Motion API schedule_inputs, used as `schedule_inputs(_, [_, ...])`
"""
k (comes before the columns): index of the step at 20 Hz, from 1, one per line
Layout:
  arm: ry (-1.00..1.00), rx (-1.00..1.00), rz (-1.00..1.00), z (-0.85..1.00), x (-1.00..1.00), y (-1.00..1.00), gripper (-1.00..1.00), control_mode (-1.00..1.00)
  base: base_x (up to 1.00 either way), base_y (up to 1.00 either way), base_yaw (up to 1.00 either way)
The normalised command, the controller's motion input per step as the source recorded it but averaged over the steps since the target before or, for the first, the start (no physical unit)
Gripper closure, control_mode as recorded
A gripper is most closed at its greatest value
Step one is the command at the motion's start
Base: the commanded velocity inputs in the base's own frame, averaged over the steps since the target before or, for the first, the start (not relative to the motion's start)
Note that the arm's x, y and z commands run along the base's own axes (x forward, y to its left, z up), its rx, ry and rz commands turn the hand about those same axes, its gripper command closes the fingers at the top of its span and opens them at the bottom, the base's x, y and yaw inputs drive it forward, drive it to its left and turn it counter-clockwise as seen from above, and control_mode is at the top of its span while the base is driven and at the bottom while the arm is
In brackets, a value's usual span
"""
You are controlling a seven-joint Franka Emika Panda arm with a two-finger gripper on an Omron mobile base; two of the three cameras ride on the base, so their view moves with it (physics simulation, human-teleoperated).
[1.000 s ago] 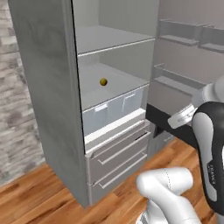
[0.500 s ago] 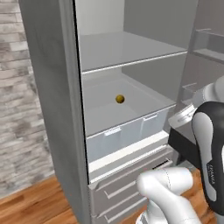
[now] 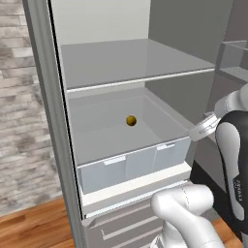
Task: Grab the lemon and lime from the fridge, place them in the blender, close the lid, and turn on the blender to create a marinade.
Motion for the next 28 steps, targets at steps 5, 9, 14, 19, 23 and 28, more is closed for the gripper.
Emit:
schedule_inputs(5, [0.0,0.0,0.0,0.0,0.0,0.0,-1.0,1.0,0.01,0.05,0.02])
schedule_inputs(9, [0.0,0.0,0.0,0.0,0.0,0.0,-1.0,1.0,0.09,0.1,0.09])
schedule_inputs(14, [0.0,0.0,0.0,0.0,0.0,0.0,-1.0,1.0,0.0,0.09,0.06])
schedule_inputs(19, [0.03,-0.01,0.0,-0.05,0.06,0.09,-1.0,-1.0,0.01,0.22,0.03])
schedule_inputs(23, [0.14,-0.02,-0.14,-0.36,0.61,0.36,-1.0,-1.0,0.0,0.0,0.0])
schedule_inputs(28, [0.2,0.0,-0.17,-0.48,0.61,0.13,-1.0,-1.0,0.0,0.0,0.0])
